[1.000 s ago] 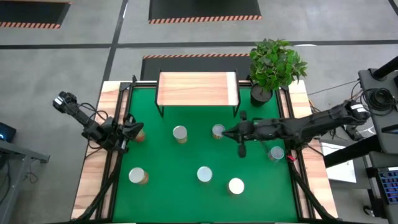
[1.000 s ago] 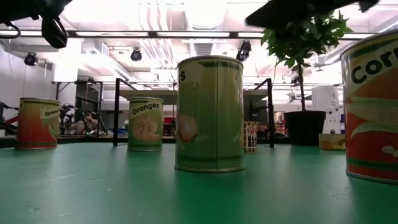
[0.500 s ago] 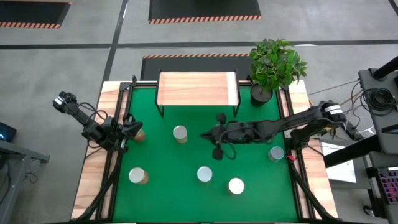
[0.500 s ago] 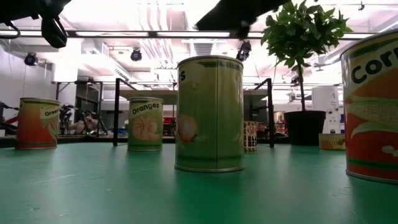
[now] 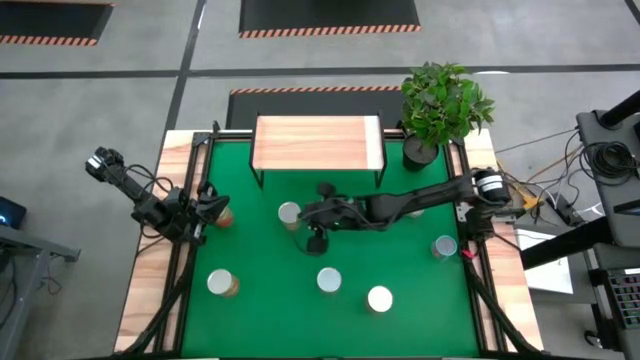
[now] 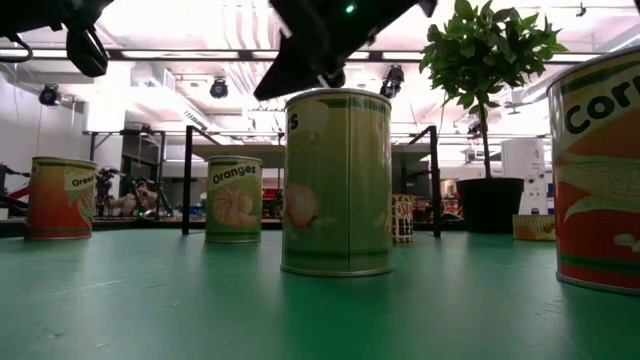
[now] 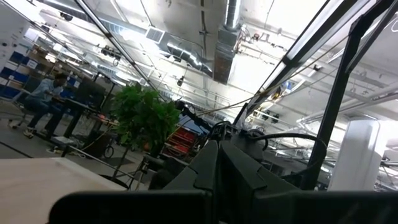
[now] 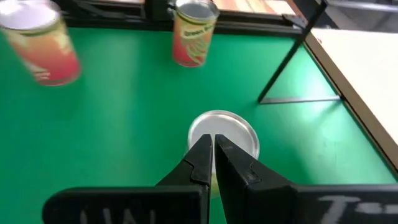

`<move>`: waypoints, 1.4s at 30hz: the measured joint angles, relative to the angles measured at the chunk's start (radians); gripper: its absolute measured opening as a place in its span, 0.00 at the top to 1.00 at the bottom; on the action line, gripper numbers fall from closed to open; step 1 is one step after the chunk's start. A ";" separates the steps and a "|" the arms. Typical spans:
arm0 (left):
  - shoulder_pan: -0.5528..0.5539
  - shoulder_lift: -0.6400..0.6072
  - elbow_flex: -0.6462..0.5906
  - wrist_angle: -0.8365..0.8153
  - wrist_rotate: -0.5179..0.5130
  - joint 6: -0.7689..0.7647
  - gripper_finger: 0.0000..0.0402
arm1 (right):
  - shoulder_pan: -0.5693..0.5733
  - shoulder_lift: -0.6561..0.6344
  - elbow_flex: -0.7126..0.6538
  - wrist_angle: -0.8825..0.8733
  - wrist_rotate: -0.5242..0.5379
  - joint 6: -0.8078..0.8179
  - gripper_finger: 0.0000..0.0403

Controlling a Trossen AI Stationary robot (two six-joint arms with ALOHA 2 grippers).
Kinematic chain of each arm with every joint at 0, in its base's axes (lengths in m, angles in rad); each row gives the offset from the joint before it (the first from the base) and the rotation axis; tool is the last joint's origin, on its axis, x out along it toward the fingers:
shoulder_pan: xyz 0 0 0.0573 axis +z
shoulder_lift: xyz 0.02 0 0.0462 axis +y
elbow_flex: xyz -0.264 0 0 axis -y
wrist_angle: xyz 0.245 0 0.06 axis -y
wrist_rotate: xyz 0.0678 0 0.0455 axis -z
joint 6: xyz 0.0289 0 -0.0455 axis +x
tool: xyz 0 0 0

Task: Pick and place cans onto a shelf
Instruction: Put the canned oranges on the shelf

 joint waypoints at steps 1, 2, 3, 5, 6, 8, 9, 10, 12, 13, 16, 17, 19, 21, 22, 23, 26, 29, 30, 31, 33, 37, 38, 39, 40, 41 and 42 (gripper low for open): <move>0.000 0.000 0.000 0.000 0.000 0.000 1.00 | -0.009 0.013 0.011 -0.006 0.000 0.006 0.98; 0.000 0.000 0.000 0.000 0.000 0.000 1.00 | -0.017 0.026 0.018 -0.009 0.000 0.013 0.98; 0.000 0.001 0.000 0.000 0.000 0.000 1.00 | -0.024 0.038 0.022 -0.013 -0.001 0.019 0.98; 0.000 0.001 0.000 0.000 0.000 0.000 1.00 | -0.035 0.056 0.029 -0.014 -0.004 0.020 0.98; 0.000 0.001 0.000 0.000 0.000 0.000 1.00 | -0.040 0.059 0.030 -0.013 -0.005 0.026 0.98; 0.000 0.002 0.000 0.000 0.000 0.000 1.00 | -0.048 0.066 0.033 -0.009 -0.007 0.051 0.98; 0.000 0.001 0.000 0.000 0.000 0.000 1.00 | -0.052 0.066 0.033 -0.008 -0.011 0.058 0.98; 0.000 0.000 0.000 0.001 0.000 0.000 1.00 | -0.053 0.066 0.033 -0.013 -0.020 0.061 0.98; 0.000 -0.001 0.000 0.005 0.000 0.000 1.00 | -0.056 0.067 0.033 -0.002 -0.046 0.062 0.98; 0.000 -0.001 0.000 0.005 0.000 0.000 1.00 | -0.057 0.066 0.033 0.003 -0.054 0.063 0.97; 0.000 -0.001 0.000 0.004 0.000 0.000 1.00 | -0.056 0.065 0.033 0.025 -0.060 0.064 0.93; 0.000 -0.001 0.000 0.004 0.000 0.000 1.00 | -0.056 0.065 0.033 0.030 -0.060 0.071 0.90; 0.000 -0.002 0.000 0.005 0.000 0.000 1.00 | -0.055 0.064 0.033 0.027 -0.061 0.082 0.83; 0.000 -0.002 0.000 0.005 0.000 0.000 1.00 | -0.055 0.063 0.033 0.018 -0.061 0.102 0.75; 0.000 -0.002 0.000 0.007 0.000 0.000 1.00 | -0.055 0.063 0.033 0.014 -0.061 0.104 0.70; 0.000 -0.002 0.000 0.008 0.000 0.000 1.00 | -0.055 0.063 0.033 0.011 -0.061 0.105 0.65; -0.001 -0.002 0.000 0.007 0.000 0.000 1.00 | -0.053 0.061 0.033 -0.011 -0.061 0.105 0.51; -0.001 0.000 0.000 0.005 0.000 -0.008 1.00 | -0.051 0.056 0.032 -0.039 -0.061 0.104 0.37; -0.001 0.000 0.000 0.005 0.000 -0.007 1.00 | -0.051 0.054 0.032 -0.048 -0.061 0.098 0.32; -0.001 -0.001 0.000 0.005 0.000 -0.007 1.00 | -0.051 0.052 0.032 -0.059 -0.061 0.089 0.28; 0.000 -0.003 0.000 0.007 -0.003 -0.007 1.00 | -0.051 0.051 0.032 -0.075 -0.061 0.072 0.20; 0.000 -0.004 0.000 0.010 -0.009 0.002 1.00 | -0.053 0.051 0.031 -0.080 -0.088 0.056 0.10; 0.000 -0.004 0.000 0.010 -0.009 0.002 1.00 | -0.054 0.051 0.031 -0.077 -0.107 0.052 0.09; 0.000 -0.004 0.000 0.011 -0.011 0.003 1.00 | -0.054 0.054 0.031 -0.074 -0.112 0.047 0.09; 0.000 -0.004 0.000 0.012 -0.014 0.004 1.00 | -0.053 0.057 0.031 -0.073 -0.111 0.044 0.08; 0.000 -0.005 0.000 0.013 -0.016 0.004 1.00 | -0.053 0.064 0.031 -0.072 -0.105 0.043 0.08; 0.000 -0.006 0.000 0.017 -0.016 0.004 1.00 | -0.055 0.073 0.031 -0.070 -0.105 0.043 0.08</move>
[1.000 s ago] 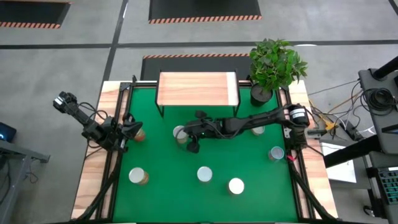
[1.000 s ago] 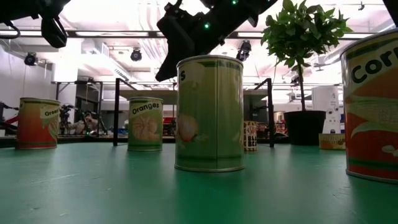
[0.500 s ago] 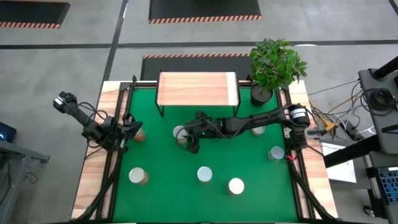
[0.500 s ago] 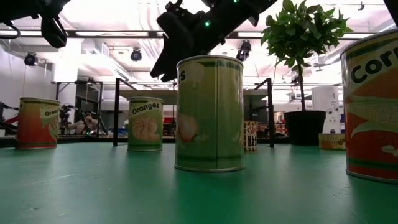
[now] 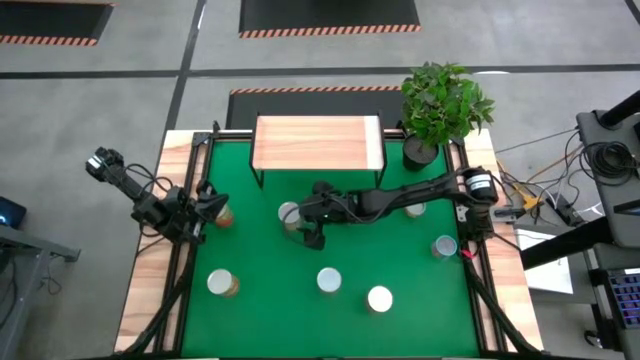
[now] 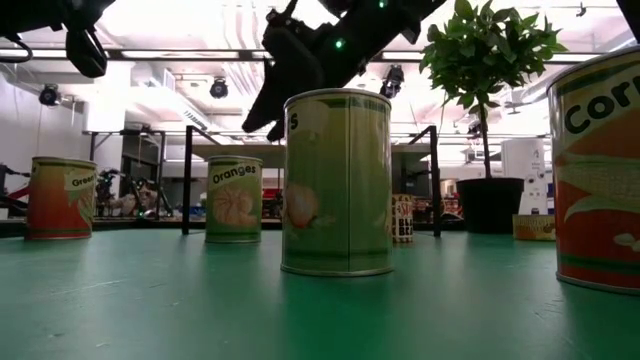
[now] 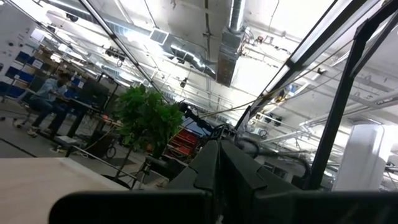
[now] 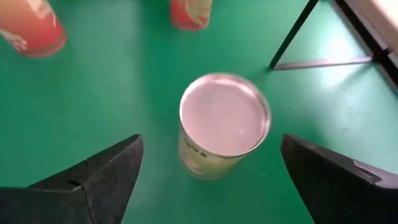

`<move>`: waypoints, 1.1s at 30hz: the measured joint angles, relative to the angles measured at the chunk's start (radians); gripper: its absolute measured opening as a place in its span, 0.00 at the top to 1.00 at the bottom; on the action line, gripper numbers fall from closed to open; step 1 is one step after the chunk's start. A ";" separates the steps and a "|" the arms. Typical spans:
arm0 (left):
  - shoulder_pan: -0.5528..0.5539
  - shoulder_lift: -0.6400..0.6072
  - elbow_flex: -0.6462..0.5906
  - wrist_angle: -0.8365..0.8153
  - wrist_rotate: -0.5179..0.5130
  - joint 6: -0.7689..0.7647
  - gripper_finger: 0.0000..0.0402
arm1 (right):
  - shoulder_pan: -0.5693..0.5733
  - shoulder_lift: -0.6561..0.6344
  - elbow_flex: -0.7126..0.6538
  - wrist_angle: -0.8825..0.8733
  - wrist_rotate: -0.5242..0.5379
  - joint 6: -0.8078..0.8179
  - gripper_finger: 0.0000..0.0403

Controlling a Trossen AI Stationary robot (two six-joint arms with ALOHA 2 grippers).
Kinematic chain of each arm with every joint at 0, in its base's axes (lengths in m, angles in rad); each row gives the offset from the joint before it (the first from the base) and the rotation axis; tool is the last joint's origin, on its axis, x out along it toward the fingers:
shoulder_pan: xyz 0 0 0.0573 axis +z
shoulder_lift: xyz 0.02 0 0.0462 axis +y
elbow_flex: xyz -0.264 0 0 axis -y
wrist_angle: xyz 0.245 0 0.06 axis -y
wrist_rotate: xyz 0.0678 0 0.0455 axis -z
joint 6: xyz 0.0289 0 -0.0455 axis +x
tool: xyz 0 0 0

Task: Pick and place cans onto a shelf
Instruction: Put the canned oranges on the shelf

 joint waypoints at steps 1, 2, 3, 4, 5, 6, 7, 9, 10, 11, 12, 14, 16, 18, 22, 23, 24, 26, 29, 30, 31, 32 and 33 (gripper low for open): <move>0.000 -0.001 0.000 0.002 0.000 0.001 1.00 | -0.001 0.009 0.000 0.003 0.000 0.000 0.08; 0.000 -0.002 0.000 0.003 0.000 0.004 1.00 | -0.002 0.017 0.000 0.004 0.000 -0.001 0.08; 0.000 -0.002 0.000 0.002 0.000 0.004 1.00 | -0.002 0.027 0.000 0.009 0.000 -0.004 0.08; 0.000 -0.002 0.000 0.002 0.000 0.004 1.00 | -0.003 0.037 0.000 0.020 0.000 -0.008 0.08; 0.000 -0.002 0.000 0.002 0.000 0.004 1.00 | -0.003 0.042 0.000 0.025 0.000 -0.009 0.08; 0.000 -0.001 0.000 0.002 0.000 0.004 1.00 | -0.005 0.048 0.000 0.023 0.002 -0.009 0.08; 0.000 0.001 0.000 0.002 0.000 0.004 1.00 | -0.005 0.057 0.000 0.028 0.005 -0.008 0.08; 0.000 0.002 0.000 0.001 0.000 0.004 1.00 | -0.007 0.074 0.000 0.046 0.021 -0.003 0.08; 0.000 0.002 0.000 0.002 0.000 0.004 1.00 | -0.007 0.083 0.000 0.054 0.027 -0.003 0.08; 0.000 0.001 0.000 0.003 0.000 0.004 1.00 | -0.009 0.092 0.000 0.064 0.027 -0.002 0.08; 0.000 0.000 0.000 0.002 0.000 0.004 1.00 | -0.010 0.104 0.000 0.079 0.028 0.001 0.08; 0.000 -0.001 0.000 0.003 0.000 0.004 1.00 | -0.012 0.123 0.000 0.109 0.030 0.002 0.08; 0.000 -0.001 0.000 0.002 0.000 0.004 1.00 | -0.016 0.143 0.000 0.145 0.046 0.006 0.08; 0.000 0.000 0.000 0.002 0.000 0.004 1.00 | -0.020 0.160 0.000 0.174 0.052 0.009 0.08; 0.000 -0.002 0.000 0.002 0.000 0.004 1.00 | -0.022 0.161 0.000 0.208 0.054 0.004 0.09; 0.000 -0.003 0.000 0.003 0.000 0.004 1.00 | -0.022 0.159 0.000 0.213 0.054 0.004 0.10; 0.000 -0.003 0.000 0.003 0.000 0.004 1.00 | -0.022 0.157 0.000 0.216 0.053 0.002 0.11; 0.000 -0.002 0.000 0.002 0.000 0.003 1.00 | -0.022 0.157 0.000 0.232 0.052 -0.010 0.16; 0.000 0.000 0.000 0.002 0.000 0.000 1.00 | -0.022 0.157 0.000 0.233 0.048 -0.010 0.23; 0.000 0.000 0.000 0.002 0.000 -0.001 1.00 | -0.022 0.157 0.000 0.234 0.048 -0.010 0.25; 0.000 0.000 0.000 0.002 0.000 0.000 1.00 | -0.022 0.157 0.000 0.234 0.048 -0.010 0.26; 0.000 0.000 0.000 0.002 0.000 0.000 1.00 | -0.022 0.157 0.000 0.234 0.046 -0.010 0.28; 0.000 0.000 0.000 0.002 0.000 0.000 1.00 | -0.022 0.157 0.000 0.235 0.045 -0.010 0.28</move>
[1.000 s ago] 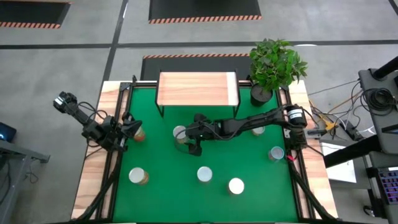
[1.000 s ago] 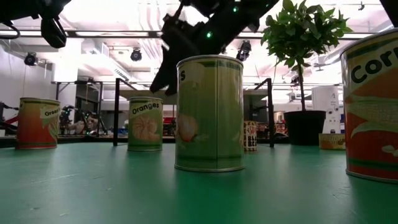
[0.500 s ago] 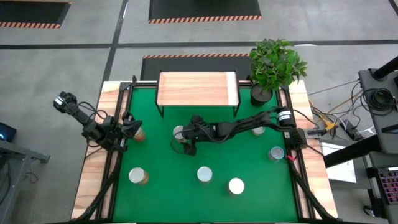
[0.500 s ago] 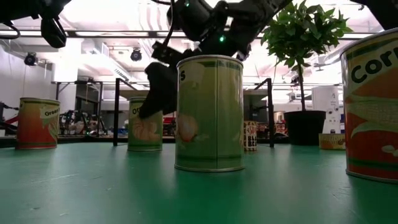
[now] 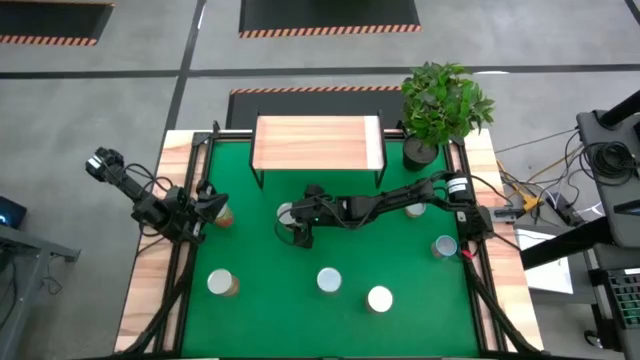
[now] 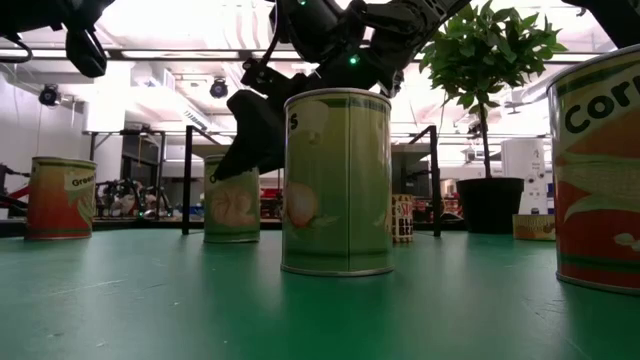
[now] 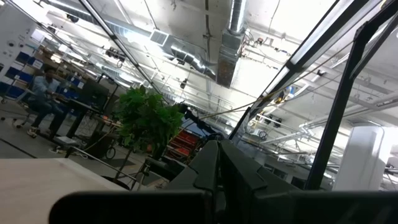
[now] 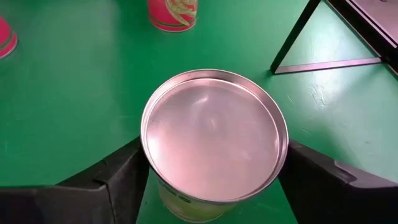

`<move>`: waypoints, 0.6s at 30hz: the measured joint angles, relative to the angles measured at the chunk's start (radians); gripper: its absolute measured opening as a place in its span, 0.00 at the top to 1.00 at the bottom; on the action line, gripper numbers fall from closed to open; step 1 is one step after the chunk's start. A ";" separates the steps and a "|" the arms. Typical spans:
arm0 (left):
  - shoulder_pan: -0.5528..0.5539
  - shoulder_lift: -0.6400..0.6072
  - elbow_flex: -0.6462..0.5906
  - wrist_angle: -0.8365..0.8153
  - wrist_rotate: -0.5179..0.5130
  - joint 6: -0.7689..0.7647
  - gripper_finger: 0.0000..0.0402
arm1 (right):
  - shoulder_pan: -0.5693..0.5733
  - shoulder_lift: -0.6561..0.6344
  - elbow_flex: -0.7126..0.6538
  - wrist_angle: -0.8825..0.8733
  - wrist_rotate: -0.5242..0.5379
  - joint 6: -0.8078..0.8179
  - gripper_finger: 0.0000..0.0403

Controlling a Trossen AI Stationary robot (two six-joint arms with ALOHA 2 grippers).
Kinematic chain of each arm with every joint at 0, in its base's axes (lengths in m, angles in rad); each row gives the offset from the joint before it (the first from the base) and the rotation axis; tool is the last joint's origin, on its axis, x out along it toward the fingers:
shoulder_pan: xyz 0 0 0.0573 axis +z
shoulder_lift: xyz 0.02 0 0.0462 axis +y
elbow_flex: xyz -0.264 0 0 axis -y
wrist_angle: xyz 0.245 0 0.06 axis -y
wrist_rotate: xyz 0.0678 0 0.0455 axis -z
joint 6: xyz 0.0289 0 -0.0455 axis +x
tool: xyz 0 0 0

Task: Pick and place cans onto a shelf
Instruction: Put the canned oranges on the shelf

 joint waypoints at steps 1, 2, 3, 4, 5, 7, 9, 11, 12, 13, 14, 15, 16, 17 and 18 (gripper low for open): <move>0.000 0.000 0.000 0.000 0.000 0.000 1.00 | 0.000 0.000 0.000 0.000 0.000 0.000 0.29; 0.000 0.000 0.000 0.000 0.000 0.000 1.00 | 0.000 0.000 0.000 0.000 0.000 0.000 0.28; 0.000 0.000 0.000 0.000 0.000 0.000 1.00 | 0.000 -0.001 0.000 -0.001 0.000 0.002 0.28; 0.000 0.000 0.000 0.000 0.000 0.000 1.00 | 0.000 -0.003 0.000 -0.002 0.000 0.002 0.28; 0.000 0.000 0.000 0.000 0.000 0.000 1.00 | 0.000 -0.006 0.000 -0.005 -0.001 0.002 0.28; 0.000 0.000 0.000 0.000 0.000 0.000 1.00 | 0.002 -0.021 0.000 -0.013 -0.011 0.002 0.27; 0.000 -0.003 0.000 0.000 0.000 0.000 1.00 | 0.005 -0.047 0.000 -0.015 -0.046 0.016 0.27; 0.000 -0.005 0.000 0.002 0.000 0.000 1.00 | 0.012 -0.083 0.000 -0.019 -0.077 0.028 0.27; 0.000 -0.005 0.000 0.002 0.000 0.000 1.00 | 0.019 -0.102 0.000 -0.021 -0.082 0.030 0.27; 0.000 -0.005 0.000 0.001 0.000 0.000 1.00 | 0.024 -0.124 0.000 -0.024 -0.078 0.029 0.27; 0.000 -0.004 0.000 0.000 0.000 0.000 1.00 | 0.027 -0.145 0.000 -0.028 -0.072 0.031 0.27; 0.000 -0.002 0.000 0.000 0.000 0.000 1.00 | 0.029 -0.170 0.007 -0.042 -0.066 0.044 0.27; 0.000 -0.001 0.000 0.000 0.000 0.000 1.00 | 0.028 -0.190 0.017 -0.059 -0.060 0.060 0.27; 0.000 -0.001 0.000 -0.001 0.000 0.000 1.00 | 0.019 -0.208 0.034 -0.072 -0.053 0.073 0.27; 0.000 -0.002 0.000 0.000 0.000 0.001 1.00 | 0.005 -0.227 0.051 -0.087 -0.052 0.076 0.27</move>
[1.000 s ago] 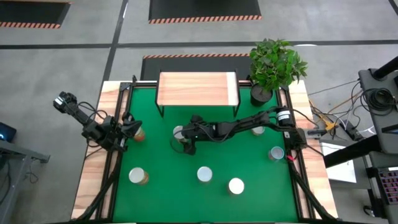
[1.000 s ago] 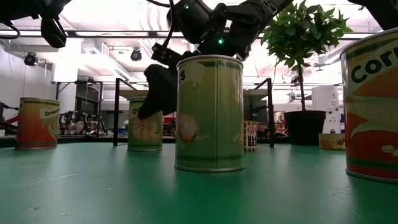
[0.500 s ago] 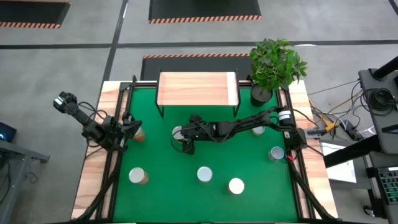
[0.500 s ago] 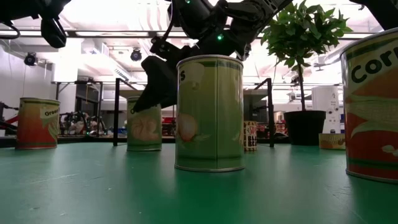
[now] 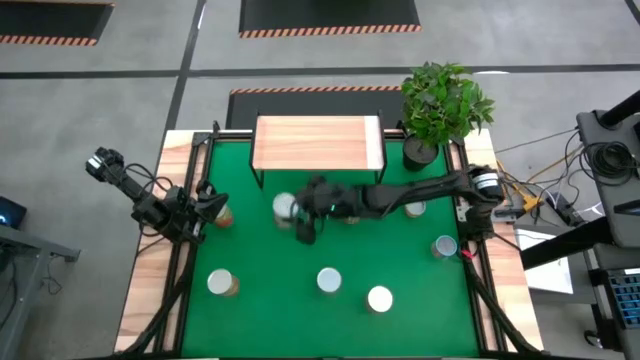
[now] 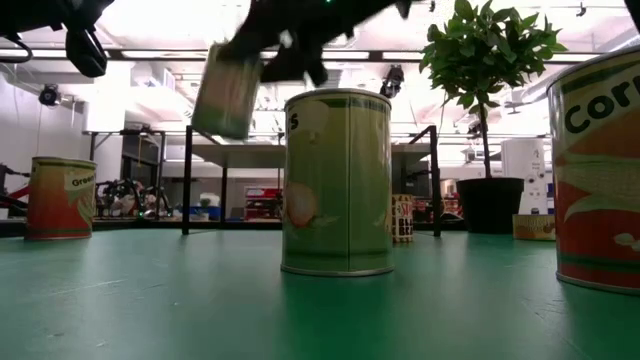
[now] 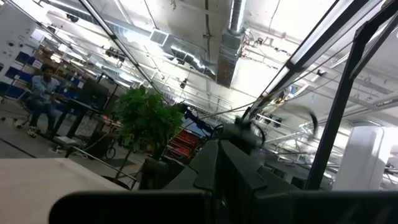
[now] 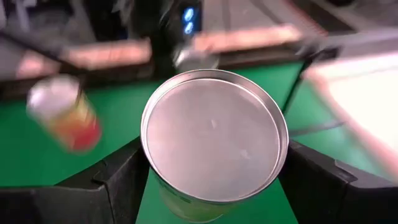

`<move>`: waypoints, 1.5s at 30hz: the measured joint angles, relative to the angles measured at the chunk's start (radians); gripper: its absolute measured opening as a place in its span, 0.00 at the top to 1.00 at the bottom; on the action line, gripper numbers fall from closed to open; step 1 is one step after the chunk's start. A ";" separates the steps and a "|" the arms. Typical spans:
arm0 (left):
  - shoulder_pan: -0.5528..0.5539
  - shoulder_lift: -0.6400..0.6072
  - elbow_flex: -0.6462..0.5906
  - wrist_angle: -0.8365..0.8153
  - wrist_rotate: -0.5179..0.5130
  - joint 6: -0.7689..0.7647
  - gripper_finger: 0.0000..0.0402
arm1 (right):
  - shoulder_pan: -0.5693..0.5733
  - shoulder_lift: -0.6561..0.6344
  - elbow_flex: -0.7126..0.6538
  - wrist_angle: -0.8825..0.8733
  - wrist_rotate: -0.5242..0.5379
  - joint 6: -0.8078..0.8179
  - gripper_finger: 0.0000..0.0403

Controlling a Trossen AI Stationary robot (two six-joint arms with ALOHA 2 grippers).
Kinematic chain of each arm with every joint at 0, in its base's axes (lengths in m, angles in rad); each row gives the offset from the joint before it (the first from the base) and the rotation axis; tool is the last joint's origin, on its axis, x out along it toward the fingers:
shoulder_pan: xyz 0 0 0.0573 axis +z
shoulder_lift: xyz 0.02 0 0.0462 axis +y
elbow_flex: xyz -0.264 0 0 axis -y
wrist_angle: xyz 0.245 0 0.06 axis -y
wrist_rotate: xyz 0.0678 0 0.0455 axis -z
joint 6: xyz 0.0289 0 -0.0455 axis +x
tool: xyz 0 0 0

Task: Pick and place cans onto a shelf
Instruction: Put the canned oranges on the shelf

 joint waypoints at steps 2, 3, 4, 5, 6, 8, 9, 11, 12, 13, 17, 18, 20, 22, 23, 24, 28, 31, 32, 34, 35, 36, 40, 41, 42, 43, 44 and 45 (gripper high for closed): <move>0.000 -0.004 0.000 0.007 0.000 0.013 1.00 | -0.036 -0.028 0.035 -0.041 0.009 -0.001 0.27; 0.000 -0.008 0.000 0.011 0.000 0.024 1.00 | -0.057 -0.037 0.053 -0.058 0.010 -0.004 0.27; 0.000 -0.011 0.000 0.015 0.000 0.033 1.00 | -0.077 -0.041 0.072 -0.078 0.011 -0.010 0.27; 0.000 -0.013 0.000 0.020 0.000 0.039 1.00 | -0.099 -0.043 0.090 -0.106 0.012 -0.021 0.27; 0.000 -0.015 0.000 0.019 0.000 0.045 1.00 | -0.119 -0.043 0.109 -0.138 0.010 -0.033 0.27; 0.000 -0.016 0.000 0.020 0.000 0.050 1.00 | -0.163 -0.036 0.143 -0.196 0.008 -0.055 0.27; 0.000 -0.017 0.000 0.024 0.000 0.051 1.00 | -0.184 -0.031 0.156 -0.212 0.006 -0.058 0.27; 0.000 -0.019 0.000 0.027 0.000 0.052 1.00 | -0.226 -0.019 0.171 -0.238 0.006 -0.062 0.27; 0.000 -0.019 0.000 0.029 0.000 0.052 1.00 | -0.244 -0.015 0.176 -0.251 0.006 -0.065 0.27; 0.000 -0.019 0.000 0.030 0.000 0.052 1.00 | -0.260 -0.009 0.178 -0.260 0.007 -0.067 0.27; 0.000 -0.019 0.000 0.027 0.000 0.052 1.00 | -0.290 -0.001 0.181 -0.271 -0.003 -0.076 0.27; 0.000 -0.019 0.000 0.024 0.000 0.052 1.00 | -0.293 0.000 0.181 -0.269 -0.003 -0.077 0.27; 0.000 -0.019 0.000 0.023 0.000 0.051 1.00 | -0.299 0.005 0.181 -0.267 -0.004 -0.083 0.26; 0.000 -0.019 0.000 0.024 0.000 0.051 1.00 | -0.302 0.012 0.181 -0.268 -0.003 -0.084 0.23; 0.000 -0.019 0.000 0.023 0.000 0.051 1.00 | -0.302 0.014 0.181 -0.269 0.000 -0.089 0.21; 0.000 -0.019 0.000 0.023 0.000 0.050 1.00 | -0.302 0.014 0.181 -0.270 0.000 -0.092 0.19; 0.000 -0.019 0.000 0.023 0.000 0.049 1.00 | -0.305 0.013 0.181 -0.266 -0.002 -0.091 0.11; 0.000 -0.019 0.000 0.023 0.000 0.049 1.00 | -0.308 0.013 0.181 -0.265 0.005 -0.106 0.10; 0.000 -0.019 0.000 0.023 0.000 0.049 1.00 | -0.308 0.009 0.181 -0.262 0.007 -0.110 0.10; 0.000 -0.019 0.000 0.023 0.000 0.049 1.00 | -0.308 0.001 0.193 -0.271 0.007 -0.112 0.10; 0.000 -0.019 0.000 0.023 0.000 0.049 1.00 | -0.306 -0.003 0.205 -0.276 0.007 -0.113 0.10; 0.000 -0.019 0.000 0.023 0.000 0.048 1.00 | -0.305 -0.008 0.217 -0.286 0.007 -0.117 0.10; 0.000 -0.019 0.000 0.023 0.000 0.048 1.00 | -0.282 -0.038 0.258 -0.325 0.007 -0.140 0.10; 0.000 -0.019 0.000 0.023 0.000 0.048 1.00 | -0.274 -0.048 0.261 -0.330 0.007 -0.145 0.10; 0.000 -0.019 0.000 0.023 0.000 0.048 1.00 | -0.265 -0.057 0.262 -0.334 0.006 -0.152 0.10; 0.000 -0.019 0.000 0.023 0.000 0.049 1.00 | -0.257 -0.065 0.262 -0.344 0.006 -0.158 0.11; 0.000 -0.019 0.000 0.023 0.000 0.050 1.00 | -0.248 -0.071 0.262 -0.356 0.006 -0.165 0.12; 0.000 -0.019 0.000 0.023 0.000 0.050 1.00 | -0.241 -0.075 0.262 -0.367 0.006 -0.172 0.14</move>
